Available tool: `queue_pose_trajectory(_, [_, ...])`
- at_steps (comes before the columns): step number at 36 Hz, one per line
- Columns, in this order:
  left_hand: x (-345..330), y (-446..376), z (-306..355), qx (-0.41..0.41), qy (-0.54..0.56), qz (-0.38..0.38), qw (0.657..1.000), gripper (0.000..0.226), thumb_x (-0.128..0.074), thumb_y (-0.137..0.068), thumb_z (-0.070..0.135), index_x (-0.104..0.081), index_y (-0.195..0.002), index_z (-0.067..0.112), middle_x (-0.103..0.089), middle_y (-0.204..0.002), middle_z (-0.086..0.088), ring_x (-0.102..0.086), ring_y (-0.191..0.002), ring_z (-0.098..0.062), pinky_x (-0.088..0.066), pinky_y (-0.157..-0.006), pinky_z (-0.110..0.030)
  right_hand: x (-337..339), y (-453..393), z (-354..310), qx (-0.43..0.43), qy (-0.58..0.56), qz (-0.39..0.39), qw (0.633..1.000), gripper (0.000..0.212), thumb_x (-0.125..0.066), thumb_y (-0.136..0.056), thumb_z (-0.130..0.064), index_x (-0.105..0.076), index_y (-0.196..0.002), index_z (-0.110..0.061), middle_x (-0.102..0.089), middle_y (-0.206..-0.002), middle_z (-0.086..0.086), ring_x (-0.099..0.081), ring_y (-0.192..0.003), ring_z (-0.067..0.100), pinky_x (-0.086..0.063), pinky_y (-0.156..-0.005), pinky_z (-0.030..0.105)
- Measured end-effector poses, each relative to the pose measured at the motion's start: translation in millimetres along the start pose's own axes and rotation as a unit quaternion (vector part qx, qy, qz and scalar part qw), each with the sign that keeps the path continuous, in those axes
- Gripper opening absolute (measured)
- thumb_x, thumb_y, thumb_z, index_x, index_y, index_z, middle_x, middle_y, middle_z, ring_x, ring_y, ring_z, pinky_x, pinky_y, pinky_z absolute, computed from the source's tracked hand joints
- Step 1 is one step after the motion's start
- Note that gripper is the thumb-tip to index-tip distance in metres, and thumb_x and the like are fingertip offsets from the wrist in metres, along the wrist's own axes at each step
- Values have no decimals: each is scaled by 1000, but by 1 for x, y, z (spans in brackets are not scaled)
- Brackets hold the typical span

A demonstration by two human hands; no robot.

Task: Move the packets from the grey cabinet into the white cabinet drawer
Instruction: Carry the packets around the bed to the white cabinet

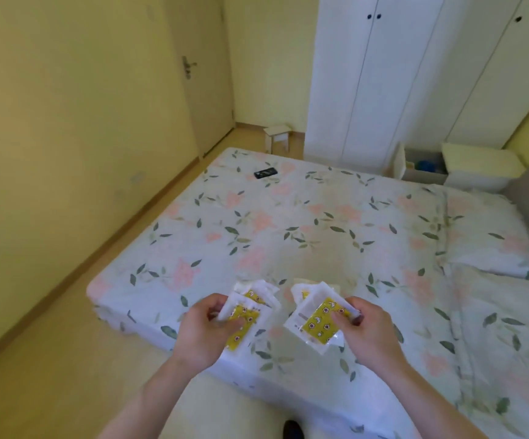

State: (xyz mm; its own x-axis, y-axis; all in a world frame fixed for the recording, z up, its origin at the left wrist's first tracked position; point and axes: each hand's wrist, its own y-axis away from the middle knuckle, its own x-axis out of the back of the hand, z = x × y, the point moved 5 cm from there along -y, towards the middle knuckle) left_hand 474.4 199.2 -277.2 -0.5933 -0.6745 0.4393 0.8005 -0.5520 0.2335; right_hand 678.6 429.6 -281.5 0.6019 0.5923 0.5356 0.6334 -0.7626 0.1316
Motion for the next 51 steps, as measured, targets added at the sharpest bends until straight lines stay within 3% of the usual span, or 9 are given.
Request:
queue_pose_trajectory(2, [25, -11, -6, 11, 9, 20, 1000, 15, -81, -78, 16, -70, -83, 25, -61, -62, 11, -51, -56, -8, -42, -54, -19, -21, -22, -21, 22, 4, -16, 1000, 22, -72, -90, -17, -65, -71, -26, -54, -53, -20, -47, -49, 3, -37, -49, 13])
queue_pose_trajectory(7, [90, -44, -23, 32, 14, 79, 996, 14, -80, -78, 18, -71, -87, 25, -70, -72, 6, -64, -65, -13, -47, -59, -23, -88, -81, -71, 54, 8, -83, 995, 22, -71, -91, -20, -65, -69, -22, -58, -57, -2, -44, -48, 4, -35, -48, 18])
queue_pose_trajectory(10, [128, -60, -32, 49, 18, 118, 992, 13, -80, -79, 16, -69, -84, 22, -60, -61, 15, -52, -55, -7, -40, -54, -20, -130, -113, -104, 67, 6, -119, 991, 25, -70, -91, -17, -64, -68, -23, -56, -55, -6, -43, -47, 4, -32, -47, 18])
queue_pose_trajectory(14, [189, -75, -48, 82, 29, 186, 979, 11, -80, -80, 16, -71, -83, 21, -61, -63, 11, -48, -54, -6, -38, -51, -18, -197, -157, -162, 109, 10, -184, 977, 23, -70, -90, -13, -66, -70, -23, -55, -52, -12, -42, -46, 5, -35, -47, 15])
queue_pose_trajectory(21, [292, -77, -90, 151, 44, 297, 942, 13, -80, -80, 18, -72, -86, 27, -74, -77, 5, -66, -68, -16, -48, -58, -22, -328, -199, -269, 196, 41, -284, 938, 32, -71, -89, -17, -58, -63, -29, -51, -51, -14, -42, -48, 7, -35, -48, 17])
queue_pose_trajectory(27, [374, -78, -134, 186, 75, 362, 910, 17, -81, -81, 18, -72, -89, 30, -75, -80, 11, -70, -70, -6, -52, -63, -25, -438, -204, -348, 246, 54, -345, 904, 23, -71, -89, -19, -61, -69, -15, -44, -50, -12, -36, -47, 6, -29, -45, 17])
queue_pose_trajectory(38, [553, -123, -214, 186, 77, 374, 905, 15, -81, -82, 20, -72, -91, 29, -75, -82, 12, -70, -74, -7, -55, -66, -28, -614, -201, -448, 234, 48, -348, 906, 27, -71, -91, -24, -59, -76, -5, -45, -52, -9, -33, -48, 6, -26, -46, 20])
queue_pose_trajectory(45, [657, -178, -242, 182, 69, 349, 917, 15, -80, -82, 20, -71, -88, 31, -74, -80, 14, -68, -69, -3, -50, -63, -22, -684, -213, -497, 198, 39, -314, 928, 30, -72, -89, -21, -56, -65, -12, -44, -45, -13, -33, -43, 7, -30, -43, 18])
queue_pose_trajectory(51, [730, -252, -268, 179, 65, 321, 928, 16, -78, -81, 20, -72, -93, 29, -75, -83, 7, -72, -75, -13, -58, -70, -35, -751, -255, -532, 168, 39, -300, 938, 20, -73, -89, -21, -67, -73, -11, -48, -44, -13, -36, -41, 6, -32, -44, 17])
